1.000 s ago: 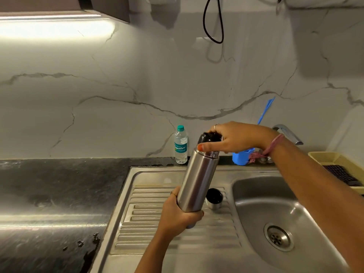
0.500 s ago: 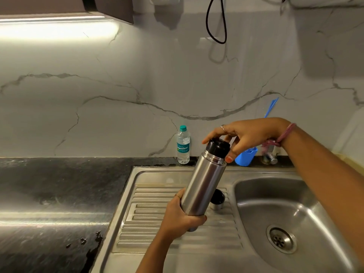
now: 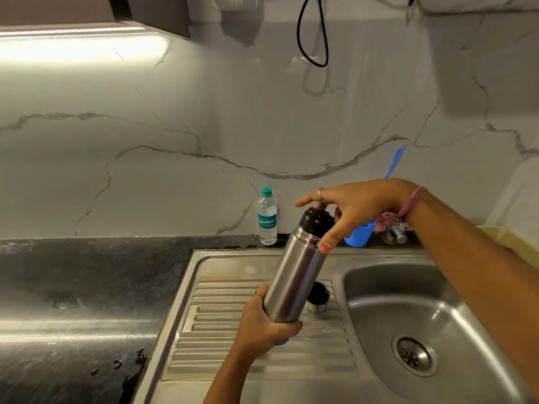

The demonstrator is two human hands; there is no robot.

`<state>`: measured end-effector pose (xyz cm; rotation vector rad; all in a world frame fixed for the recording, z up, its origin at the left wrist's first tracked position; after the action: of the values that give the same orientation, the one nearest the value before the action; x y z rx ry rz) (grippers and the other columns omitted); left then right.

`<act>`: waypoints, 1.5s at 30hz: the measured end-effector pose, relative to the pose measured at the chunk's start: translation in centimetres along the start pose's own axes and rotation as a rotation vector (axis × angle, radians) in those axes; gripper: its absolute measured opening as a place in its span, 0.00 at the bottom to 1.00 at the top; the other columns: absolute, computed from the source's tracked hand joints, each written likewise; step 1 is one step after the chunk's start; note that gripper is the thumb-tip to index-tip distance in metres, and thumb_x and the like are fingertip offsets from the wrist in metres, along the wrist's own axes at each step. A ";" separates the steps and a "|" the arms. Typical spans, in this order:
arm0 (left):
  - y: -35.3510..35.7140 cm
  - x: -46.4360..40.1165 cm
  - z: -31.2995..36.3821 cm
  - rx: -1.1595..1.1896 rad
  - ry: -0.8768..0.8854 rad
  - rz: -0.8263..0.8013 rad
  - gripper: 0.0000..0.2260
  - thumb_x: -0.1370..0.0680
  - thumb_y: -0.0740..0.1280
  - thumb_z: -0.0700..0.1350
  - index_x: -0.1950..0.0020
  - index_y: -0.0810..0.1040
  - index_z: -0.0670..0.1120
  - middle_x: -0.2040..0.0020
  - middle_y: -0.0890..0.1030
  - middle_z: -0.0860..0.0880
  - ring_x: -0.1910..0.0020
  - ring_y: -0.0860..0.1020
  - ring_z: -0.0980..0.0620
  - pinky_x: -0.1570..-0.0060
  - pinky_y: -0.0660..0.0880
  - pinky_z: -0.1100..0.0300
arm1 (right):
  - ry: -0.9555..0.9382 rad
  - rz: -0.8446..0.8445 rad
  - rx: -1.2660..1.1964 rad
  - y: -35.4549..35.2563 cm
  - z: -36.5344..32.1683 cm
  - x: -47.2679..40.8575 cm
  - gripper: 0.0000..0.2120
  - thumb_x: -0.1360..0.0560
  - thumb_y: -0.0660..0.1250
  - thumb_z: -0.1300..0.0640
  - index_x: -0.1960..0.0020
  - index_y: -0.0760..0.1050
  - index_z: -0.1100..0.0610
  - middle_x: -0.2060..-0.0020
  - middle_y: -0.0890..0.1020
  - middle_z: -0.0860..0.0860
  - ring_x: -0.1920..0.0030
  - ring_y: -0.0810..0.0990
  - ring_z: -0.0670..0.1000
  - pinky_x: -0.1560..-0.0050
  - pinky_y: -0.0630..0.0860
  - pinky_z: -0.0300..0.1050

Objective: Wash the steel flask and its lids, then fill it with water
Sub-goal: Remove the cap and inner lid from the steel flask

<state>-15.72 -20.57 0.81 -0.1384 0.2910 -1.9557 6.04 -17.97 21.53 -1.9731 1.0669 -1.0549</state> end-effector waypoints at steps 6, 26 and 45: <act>0.1 0.0 -0.6 0.012 -0.017 -0.002 0.31 0.37 0.80 0.33 0.38 0.74 0.49 0.52 0.80 0.43 0.65 0.80 0.56 0.67 0.79 0.60 | -0.066 0.061 0.145 0.2 -1.1 -0.2 0.24 0.28 0.72 0.50 0.35 0.72 0.52 0.44 0.78 0.47 0.52 0.80 0.45 0.51 0.77 0.37; 0.1 0.0 -1.3 0.010 -0.015 0.024 0.32 0.40 0.81 0.39 0.39 0.75 0.54 0.51 0.81 0.47 0.59 0.81 0.52 0.64 0.81 0.56 | 0.086 0.123 0.158 0.7 -1.4 -0.3 0.31 0.30 0.64 0.36 0.35 0.70 0.55 0.48 0.81 0.51 0.61 0.83 0.48 0.64 0.79 0.36; -0.3 0.1 -1.4 0.019 -0.014 0.034 0.32 0.37 0.81 0.35 0.40 0.73 0.56 0.51 0.80 0.48 0.59 0.81 0.56 0.64 0.81 0.61 | -0.102 0.046 0.061 0.3 -0.4 -0.3 0.34 0.29 0.73 0.51 0.28 0.62 0.40 0.42 0.73 0.40 0.61 0.79 0.34 0.58 0.73 0.32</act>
<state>-16.37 -20.39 -0.47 -0.1344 0.2641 -1.9225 5.44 -17.95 21.39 -1.9233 1.0082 -0.9413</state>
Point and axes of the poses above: each hand's wrist, its own x-axis away from the middle knuckle, its own y-axis out of the palm, z = x × y, the point moved 1 cm from there along -x, towards the middle knuckle
